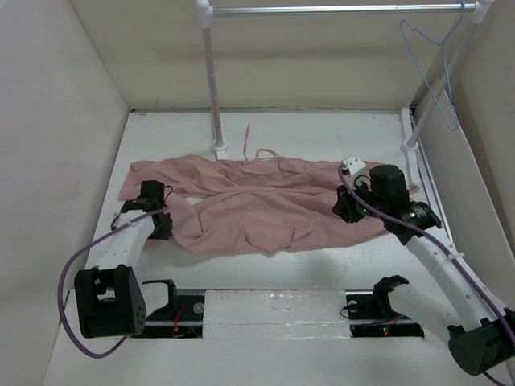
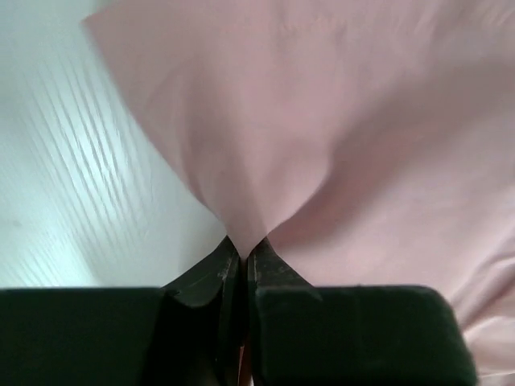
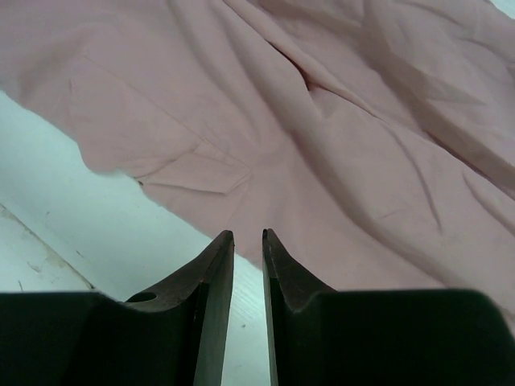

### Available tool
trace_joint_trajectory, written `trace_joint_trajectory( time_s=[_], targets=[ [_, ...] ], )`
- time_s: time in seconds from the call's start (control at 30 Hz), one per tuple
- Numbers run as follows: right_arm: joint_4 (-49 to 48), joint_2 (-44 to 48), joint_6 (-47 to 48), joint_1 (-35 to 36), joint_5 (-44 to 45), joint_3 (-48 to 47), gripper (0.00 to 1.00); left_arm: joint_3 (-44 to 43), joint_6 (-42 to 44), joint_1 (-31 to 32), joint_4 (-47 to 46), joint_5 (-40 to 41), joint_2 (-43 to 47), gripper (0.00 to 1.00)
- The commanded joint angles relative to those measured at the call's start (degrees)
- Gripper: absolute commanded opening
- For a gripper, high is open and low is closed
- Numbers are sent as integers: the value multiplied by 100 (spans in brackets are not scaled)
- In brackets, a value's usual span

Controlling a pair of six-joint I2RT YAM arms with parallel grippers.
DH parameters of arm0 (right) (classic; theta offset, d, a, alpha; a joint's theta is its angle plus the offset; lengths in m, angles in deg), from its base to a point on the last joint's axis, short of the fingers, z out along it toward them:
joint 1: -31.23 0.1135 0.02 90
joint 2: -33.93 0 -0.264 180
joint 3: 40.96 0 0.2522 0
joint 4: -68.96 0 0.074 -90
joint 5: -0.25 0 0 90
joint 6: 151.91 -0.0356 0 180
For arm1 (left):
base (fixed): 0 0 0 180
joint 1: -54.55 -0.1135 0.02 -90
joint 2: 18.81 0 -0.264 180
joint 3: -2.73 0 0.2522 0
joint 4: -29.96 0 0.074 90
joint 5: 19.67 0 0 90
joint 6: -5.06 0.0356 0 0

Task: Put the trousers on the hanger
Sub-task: Flatten out the trousers at the center of the board.

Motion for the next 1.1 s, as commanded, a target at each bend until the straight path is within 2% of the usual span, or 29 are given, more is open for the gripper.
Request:
trace_joint_trajectory(
  time_s=[0.0,0.03,0.17,0.27,0.4,0.43,0.5,0.53,0.6,0.63,0.7,0.73,0.77,0.8,0.87,0.9,1.03,1.07],
  targets=[
    [-435,-13,-32,-122,-122,-70,27,-598,519,-331,702,944,94,0],
    [-445,-65,-76,-331,-140,-35,28,-807,763,-401,1139,1058,93,0],
    [-523,-180,-129,-508,-227,71,33,-976,730,-401,1845,1314,181,0],
    [-603,-276,-138,-754,-464,159,38,-1003,1202,-401,1925,1078,374,0],
    [-428,-391,-94,-930,-527,-25,40,-1537,1029,-462,2434,1094,891,0],
    [-392,-391,-94,-930,-561,-86,41,-1635,1186,-463,2444,1382,989,23],
    [-392,-382,-111,-878,-614,-87,43,-2159,1669,-707,2435,1682,1174,45],
    [-401,-374,-129,-808,-684,-78,44,-2415,1827,-779,2435,1866,1200,51],
    [-436,-400,-155,-685,-781,-69,46,-3300,2091,-832,2427,2026,1175,53],
    [-462,-461,-190,-571,-912,-69,48,-3523,2127,-832,2409,2157,1113,57],
    [-541,-505,-217,-465,-1036,-87,48,-3971,2250,-832,2339,2246,755,58],
    [-568,-540,-226,-404,-1080,-96,46,-3973,2590,-832,2191,2194,622,58],
    [-655,-558,-226,-281,-1106,-96,41,-3904,2750,-832,1980,2141,516,58],
    [-725,-567,-243,-280,-1133,-78,22,-3651,2952,-832,1526,2028,272,58],
    [-901,-576,-296,-157,-1229,-43,8,-3447,3164,-770,1241,1886,-211,59],
    [-971,-576,-305,-157,-1238,-8,1,-3281,3234,-770,770,1764,-362,59],
    [-1096,-654,-226,123,-1090,-16,2,-3393,3603,-919,-138,1526,-1399,59],
    [-991,-690,-165,124,-1037,-43,3,-3498,3796,-1050,-288,1438,-1897,59]
  ],
)
